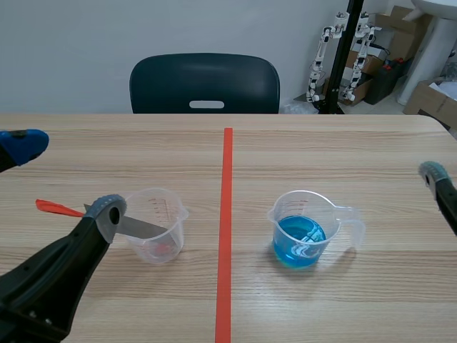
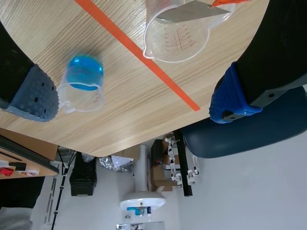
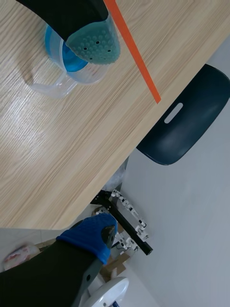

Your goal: Do the redox reaction experiment. return to the home posture

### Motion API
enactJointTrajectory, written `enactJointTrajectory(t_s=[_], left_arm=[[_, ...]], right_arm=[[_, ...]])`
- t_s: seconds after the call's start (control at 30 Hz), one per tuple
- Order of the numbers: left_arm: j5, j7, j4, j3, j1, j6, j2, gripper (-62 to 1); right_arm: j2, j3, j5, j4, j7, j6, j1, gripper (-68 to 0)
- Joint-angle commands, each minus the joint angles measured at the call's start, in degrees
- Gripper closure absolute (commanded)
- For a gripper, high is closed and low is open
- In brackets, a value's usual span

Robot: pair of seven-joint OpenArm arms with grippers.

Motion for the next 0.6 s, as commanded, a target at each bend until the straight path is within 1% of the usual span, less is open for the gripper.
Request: enactJointTrajectory(t_s=[0.0, 0.4, 0.47, 0.57], left_arm=[[-0.37, -0.76, 1.22, -0.04, 1.09, 0.13, 0.15, -62.3], [-0.33, -0.92, 1.16, 0.0, 4.63, 0.33, 0.22, -62.3], [0.0, -0.85, 1.16, 0.0, 4.74, 0.37, 0.31, -62.3], [0.59, -0.76, 1.16, 0.0, 5.09, 0.55, 0.31, -62.3]], right_arm=[[1.14, 0.39, 0.37, 0.72, 0.61, -0.22, 0.31, -65.3], [9.77, 0.37, 0.46, 0.72, -0.04, 0.22, 0.0, -65.3], [10.62, 0.37, 0.46, 0.72, -0.04, 0.22, 0.0, -65.3], [10.62, 0.37, 0.44, 0.72, -0.02, 0.22, 0.02, -65.3]])
